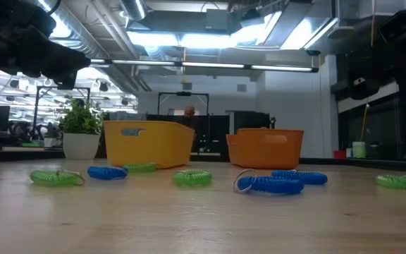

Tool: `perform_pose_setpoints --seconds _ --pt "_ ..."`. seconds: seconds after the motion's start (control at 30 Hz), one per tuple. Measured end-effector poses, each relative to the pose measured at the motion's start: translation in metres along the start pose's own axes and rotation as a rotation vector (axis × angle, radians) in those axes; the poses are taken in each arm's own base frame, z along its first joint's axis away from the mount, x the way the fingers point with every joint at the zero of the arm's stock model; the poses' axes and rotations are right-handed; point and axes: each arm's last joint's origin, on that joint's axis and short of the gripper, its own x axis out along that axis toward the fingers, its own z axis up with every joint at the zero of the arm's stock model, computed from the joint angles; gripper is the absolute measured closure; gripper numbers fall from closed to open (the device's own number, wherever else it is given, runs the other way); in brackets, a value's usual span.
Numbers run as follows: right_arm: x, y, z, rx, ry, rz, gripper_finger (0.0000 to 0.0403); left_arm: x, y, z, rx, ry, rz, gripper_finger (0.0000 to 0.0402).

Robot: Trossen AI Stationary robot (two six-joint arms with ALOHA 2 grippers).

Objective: Sort items

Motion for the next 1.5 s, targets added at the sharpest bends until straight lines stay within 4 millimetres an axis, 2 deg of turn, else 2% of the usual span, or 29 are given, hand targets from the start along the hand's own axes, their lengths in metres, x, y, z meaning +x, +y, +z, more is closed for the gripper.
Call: perform_pose_setpoints --seconds 0.57,0.73,0.97,1.2,1.5 --pt "-0.001 0.001 0.003 0.002 0.011 -0.001 0.0258 0.0 0.0 0.0 0.0 0.0 0.0 0.0331" --pt "-0.007 0.005 0.026 0.011 0.062 -0.009 0.0258 0.0 0.0 0.0 0.0 0.0 0.0 0.0332" --pt "-0.009 0.011 0.06 0.053 0.298 -0.044 0.0258 0.0 0.0 0.0 0.0 0.0 0.0 0.0331" --pt "0.015 0.017 0.082 0.058 0.403 -0.002 0.0258 0.0 0.0 0.0 0.0 0.0 0.0 0.0331" --pt "0.053 0.035 0.086 0.036 0.571 0.106 0.0258 0.0 0.0 0.0 0.0 0.0 0.0 0.0332"
